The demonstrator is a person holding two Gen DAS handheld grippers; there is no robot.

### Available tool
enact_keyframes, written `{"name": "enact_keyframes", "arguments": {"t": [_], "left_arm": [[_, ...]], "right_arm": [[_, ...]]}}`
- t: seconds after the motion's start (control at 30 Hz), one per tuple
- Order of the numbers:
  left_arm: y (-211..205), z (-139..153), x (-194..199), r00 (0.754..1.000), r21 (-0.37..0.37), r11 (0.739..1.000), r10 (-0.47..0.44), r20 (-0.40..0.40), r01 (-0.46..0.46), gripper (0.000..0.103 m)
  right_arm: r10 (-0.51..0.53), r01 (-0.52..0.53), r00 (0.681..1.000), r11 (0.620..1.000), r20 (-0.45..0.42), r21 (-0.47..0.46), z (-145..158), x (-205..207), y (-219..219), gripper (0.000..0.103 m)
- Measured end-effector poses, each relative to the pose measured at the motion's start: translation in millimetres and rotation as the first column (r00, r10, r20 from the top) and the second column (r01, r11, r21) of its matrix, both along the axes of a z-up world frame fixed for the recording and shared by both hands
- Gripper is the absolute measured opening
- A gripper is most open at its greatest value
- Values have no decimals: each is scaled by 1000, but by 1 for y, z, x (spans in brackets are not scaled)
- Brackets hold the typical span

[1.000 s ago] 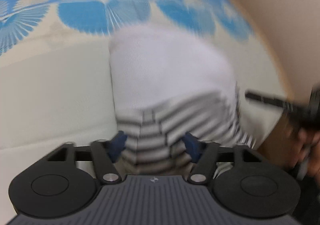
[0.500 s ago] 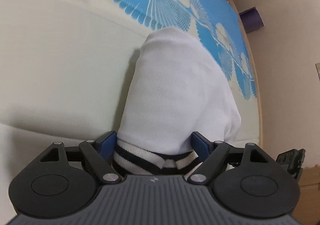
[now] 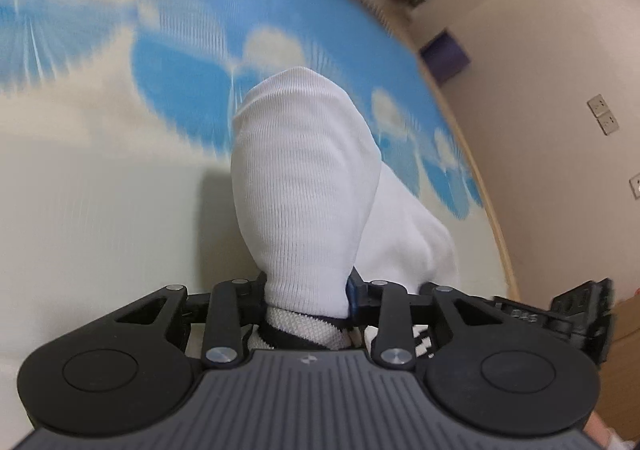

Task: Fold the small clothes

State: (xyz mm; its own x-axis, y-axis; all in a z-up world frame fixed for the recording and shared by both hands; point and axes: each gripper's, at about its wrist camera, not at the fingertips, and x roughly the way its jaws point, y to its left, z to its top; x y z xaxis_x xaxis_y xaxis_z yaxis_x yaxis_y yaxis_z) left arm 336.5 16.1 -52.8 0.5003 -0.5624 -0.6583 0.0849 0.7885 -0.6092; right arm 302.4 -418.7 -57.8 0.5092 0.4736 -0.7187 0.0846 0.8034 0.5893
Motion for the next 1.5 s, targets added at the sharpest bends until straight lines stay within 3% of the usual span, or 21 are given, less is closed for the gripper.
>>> {"name": "enact_keyframes", "arguments": {"t": [0.17,0.33,0.43,0.53,0.57,0.6,0.67,0.83,0.87,0.97,1.07,1.17,1.33,1.5], "left_arm": [[59,30,1,992,26,998,50,118,-54,39],[118,21,2,978,83,975,204,50,-208,57],[138,10,0,959,215,937,283,-2,-276,57],[150,12,-9,955,197,936,295,12,-292,57],[153,13,-12,956,178,940,294,17,-292,57],[156,15,-13,955,176,940,295,18,-293,59],[161,16,-20,951,180,935,310,4,-306,59],[172,-11,-24,930,115,941,332,-156,-317,60],[171,-17,-24,930,104,947,320,-179,-306,61],[166,-29,-18,931,82,950,310,-191,-300,62],[161,-38,-12,932,98,947,320,-168,-307,63],[146,-34,-4,950,160,947,296,-96,-279,64],[123,-36,3,975,228,951,220,-29,-208,72],[131,-25,-6,973,265,941,229,-34,-212,73]], "right_arm": [[46,-58,987,995,155,75,26,10,45,17],[61,-70,976,997,211,34,27,33,100,5],[40,-20,981,994,189,-103,20,48,125,8],[39,-20,984,994,175,-110,17,52,132,9],[47,-29,984,994,173,-104,17,51,133,16],[60,-43,983,994,173,-100,17,49,134,32],[99,-83,984,991,151,-108,13,46,140,54],[142,-140,989,988,30,-66,-9,47,150,55],[160,-160,987,986,8,-57,-12,46,153,52],[226,-226,974,969,-14,-101,-18,40,165,5],[203,-202,979,979,26,-34,-8,32,156,3],[141,-144,987,989,80,36,13,21,133,3],[140,-139,990,990,20,-33,21,6,112,3],[164,-169,985,981,-62,-95,5,14,131,6]]}}
